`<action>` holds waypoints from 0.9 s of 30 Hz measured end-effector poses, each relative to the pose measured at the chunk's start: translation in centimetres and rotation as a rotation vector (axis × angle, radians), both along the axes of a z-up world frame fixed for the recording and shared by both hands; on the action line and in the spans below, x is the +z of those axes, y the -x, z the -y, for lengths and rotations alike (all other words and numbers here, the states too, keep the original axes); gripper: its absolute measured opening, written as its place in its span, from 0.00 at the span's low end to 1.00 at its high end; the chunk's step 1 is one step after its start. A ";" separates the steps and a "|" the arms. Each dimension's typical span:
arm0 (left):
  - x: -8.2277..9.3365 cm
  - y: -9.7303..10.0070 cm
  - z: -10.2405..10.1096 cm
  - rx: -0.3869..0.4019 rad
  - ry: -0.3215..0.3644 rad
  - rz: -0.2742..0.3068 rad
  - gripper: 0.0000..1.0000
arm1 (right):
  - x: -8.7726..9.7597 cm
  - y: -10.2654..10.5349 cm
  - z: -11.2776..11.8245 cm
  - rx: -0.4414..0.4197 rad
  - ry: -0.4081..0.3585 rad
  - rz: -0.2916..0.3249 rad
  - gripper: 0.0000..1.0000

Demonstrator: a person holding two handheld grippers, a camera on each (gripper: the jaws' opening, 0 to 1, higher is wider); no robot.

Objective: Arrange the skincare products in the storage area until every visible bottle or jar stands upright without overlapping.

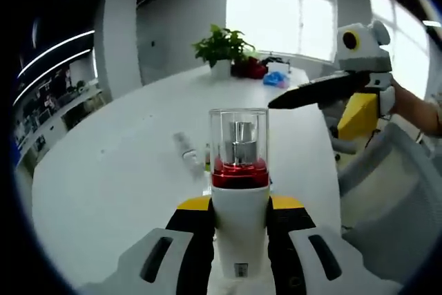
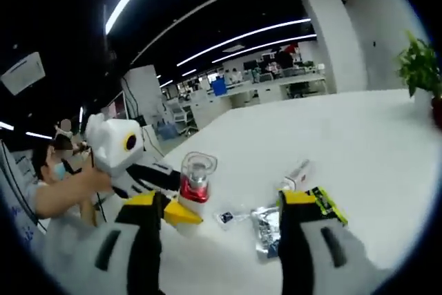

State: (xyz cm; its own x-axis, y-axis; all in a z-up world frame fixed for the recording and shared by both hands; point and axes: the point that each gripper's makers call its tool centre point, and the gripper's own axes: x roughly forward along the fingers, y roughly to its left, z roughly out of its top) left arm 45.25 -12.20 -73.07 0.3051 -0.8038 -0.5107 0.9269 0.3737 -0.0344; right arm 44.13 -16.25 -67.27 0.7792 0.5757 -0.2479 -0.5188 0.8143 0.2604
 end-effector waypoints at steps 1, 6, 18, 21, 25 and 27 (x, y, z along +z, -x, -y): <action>0.0 0.0 0.0 0.004 0.012 -0.010 0.25 | 0.0 -0.1 -0.5 0.019 -0.010 0.000 0.66; 0.1 0.0 0.1 0.006 0.029 -0.022 0.25 | -0.4 -1.0 -2.1 0.078 -0.030 0.003 0.59; 0.0 0.7 0.2 -0.046 0.094 -0.083 0.25 | -0.3 -3.0 -4.4 0.172 -0.097 0.042 0.46; 0.2 1.3 0.6 -0.085 0.131 -0.093 0.25 | 0.4 -2.9 -4.8 0.179 -0.205 0.041 0.40; 0.4 1.9 0.8 -0.118 0.147 -0.105 0.25 | -0.2 -2.3 -4.8 0.201 -0.198 0.033 0.40; 0.3 2.2 0.9 -0.133 0.158 -0.118 0.25 | -0.1 -2.1 -4.9 0.211 -0.182 0.048 0.39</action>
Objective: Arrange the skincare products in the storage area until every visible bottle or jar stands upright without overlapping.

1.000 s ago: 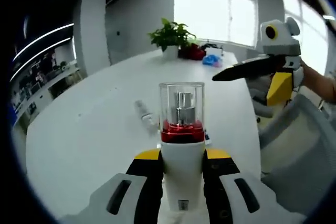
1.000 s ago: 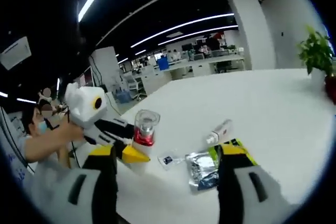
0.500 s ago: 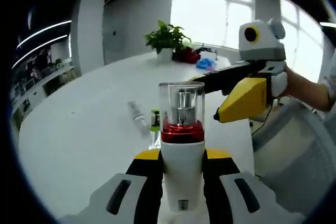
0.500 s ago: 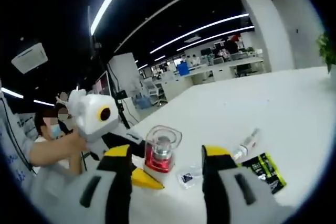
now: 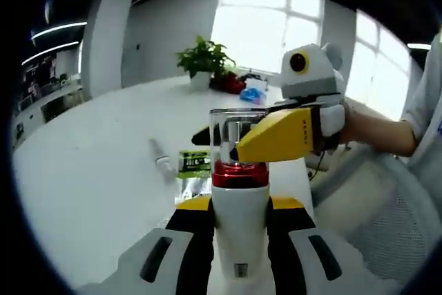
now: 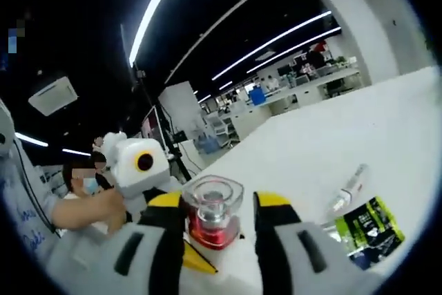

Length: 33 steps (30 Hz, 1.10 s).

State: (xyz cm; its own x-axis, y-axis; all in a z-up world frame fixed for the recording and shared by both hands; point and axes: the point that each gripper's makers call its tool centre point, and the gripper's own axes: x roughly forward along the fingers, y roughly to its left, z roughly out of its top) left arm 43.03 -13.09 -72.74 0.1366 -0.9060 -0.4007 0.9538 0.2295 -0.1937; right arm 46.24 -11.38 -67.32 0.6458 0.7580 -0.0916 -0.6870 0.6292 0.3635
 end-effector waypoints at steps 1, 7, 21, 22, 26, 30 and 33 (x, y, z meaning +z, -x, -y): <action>-0.2 0.2 0.0 -0.011 0.003 -0.006 0.25 | 0.0 0.1 -0.1 0.008 0.000 0.002 0.39; -0.6 0.6 0.1 -0.038 0.002 -0.006 0.25 | -0.1 0.7 -0.4 0.036 0.017 0.014 0.34; -0.5 0.5 1.2 -0.015 0.026 0.034 0.26 | 0.5 1.0 -0.2 0.027 0.087 0.074 0.31; -0.7 0.4 1.2 -0.012 0.018 0.041 0.26 | 0.4 1.0 -0.2 0.028 0.100 0.080 0.31; -1.1 0.3 1.3 0.002 0.002 0.072 0.26 | 0.1 1.0 -0.3 0.031 0.147 0.102 0.31; -0.8 -0.1 1.4 0.015 0.010 0.093 0.26 | 0.3 0.9 0.0 0.023 0.154 0.120 0.31; -0.9 -0.3 1.3 0.017 0.002 0.115 0.26 | 0.1 0.9 -0.1 0.024 0.188 0.143 0.31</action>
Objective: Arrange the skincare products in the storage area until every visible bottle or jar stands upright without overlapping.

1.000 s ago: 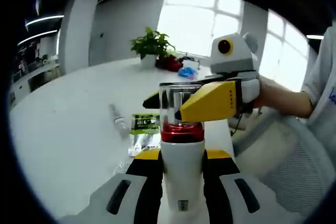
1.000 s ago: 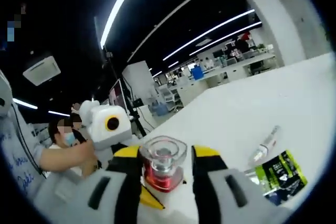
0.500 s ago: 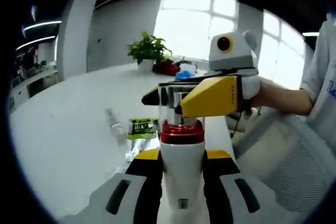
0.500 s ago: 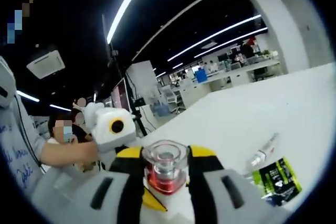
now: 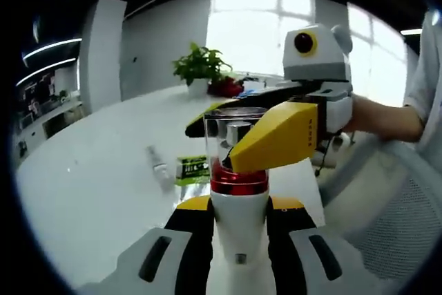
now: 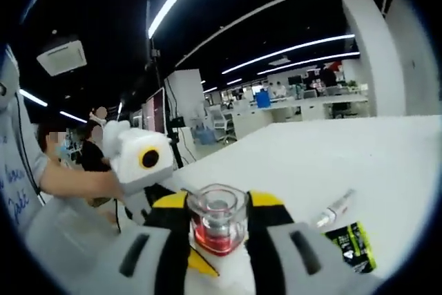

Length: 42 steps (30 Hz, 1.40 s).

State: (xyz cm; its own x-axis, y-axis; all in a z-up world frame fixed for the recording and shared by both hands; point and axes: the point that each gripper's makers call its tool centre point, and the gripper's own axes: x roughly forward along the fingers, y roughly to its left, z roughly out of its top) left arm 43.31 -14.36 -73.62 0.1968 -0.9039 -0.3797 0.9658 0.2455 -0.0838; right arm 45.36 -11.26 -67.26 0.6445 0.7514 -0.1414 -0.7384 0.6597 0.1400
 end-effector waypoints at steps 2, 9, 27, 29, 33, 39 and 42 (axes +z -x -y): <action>0.0 -0.1 -0.1 0.008 0.002 -0.012 0.27 | 0.0 0.0 0.1 0.001 0.015 0.018 0.31; 0.0 -0.4 -0.4 0.030 -0.007 0.004 0.27 | 0.0 -0.1 0.7 -0.015 0.062 0.059 0.31; -0.6 -0.1 -0.4 0.015 -0.044 0.021 0.24 | 0.0 0.3 1.2 -0.006 0.087 0.102 0.33; -0.6 0.0 -0.4 0.011 -0.044 0.019 0.24 | 0.1 0.3 1.3 -0.011 0.090 0.108 0.33; -0.9 0.2 -0.4 0.007 -0.047 0.004 0.26 | 0.6 0.1 1.7 -0.035 0.061 0.111 0.37; -0.4 -0.1 -0.6 0.021 -0.042 0.020 0.27 | 0.5 0.0 1.8 -0.041 0.066 0.104 0.41; -0.2 -0.4 -0.9 0.027 -0.055 0.038 0.28 | 0.3 -0.1 2.0 -0.049 0.069 0.090 0.43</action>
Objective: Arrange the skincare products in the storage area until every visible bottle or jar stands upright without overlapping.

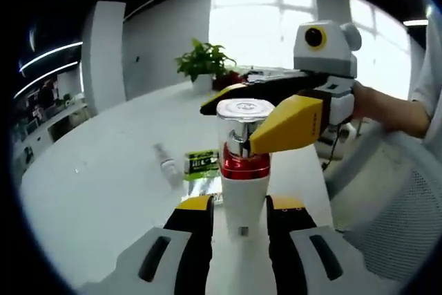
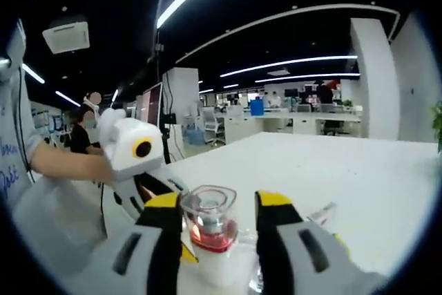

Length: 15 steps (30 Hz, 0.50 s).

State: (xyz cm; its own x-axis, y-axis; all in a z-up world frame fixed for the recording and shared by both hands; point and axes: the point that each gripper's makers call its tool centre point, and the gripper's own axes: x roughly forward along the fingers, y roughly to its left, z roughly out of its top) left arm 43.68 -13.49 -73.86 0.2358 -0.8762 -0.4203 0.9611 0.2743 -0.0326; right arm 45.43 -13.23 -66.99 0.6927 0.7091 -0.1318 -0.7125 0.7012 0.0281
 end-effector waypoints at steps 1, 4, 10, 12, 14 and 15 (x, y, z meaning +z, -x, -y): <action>0.1 -0.1 -0.1 0.004 -0.003 0.004 0.29 | 0.0 0.0 0.0 -0.001 0.003 0.002 0.43; 0.4 -0.1 -0.4 0.005 -0.015 0.022 0.30 | -0.1 0.1 0.0 -0.002 0.001 -0.012 0.44; 0.7 -0.4 -1.0 0.007 -0.053 0.063 0.30 | -0.1 0.6 -0.3 -0.004 0.005 -0.028 0.47; 1.0 -0.6 -1.5 0.024 -0.063 0.070 0.30 | 0.2 0.8 -0.1 -0.018 0.018 -0.012 0.47; 1.6 -0.5 -1.8 0.033 -0.053 0.068 0.30 | 0.4 1.0 0.1 -0.024 0.016 -0.015 0.47; 2.0 -0.5 -2.0 0.044 -0.044 0.068 0.30 | 0.3 1.0 0.1 -0.023 0.013 -0.021 0.49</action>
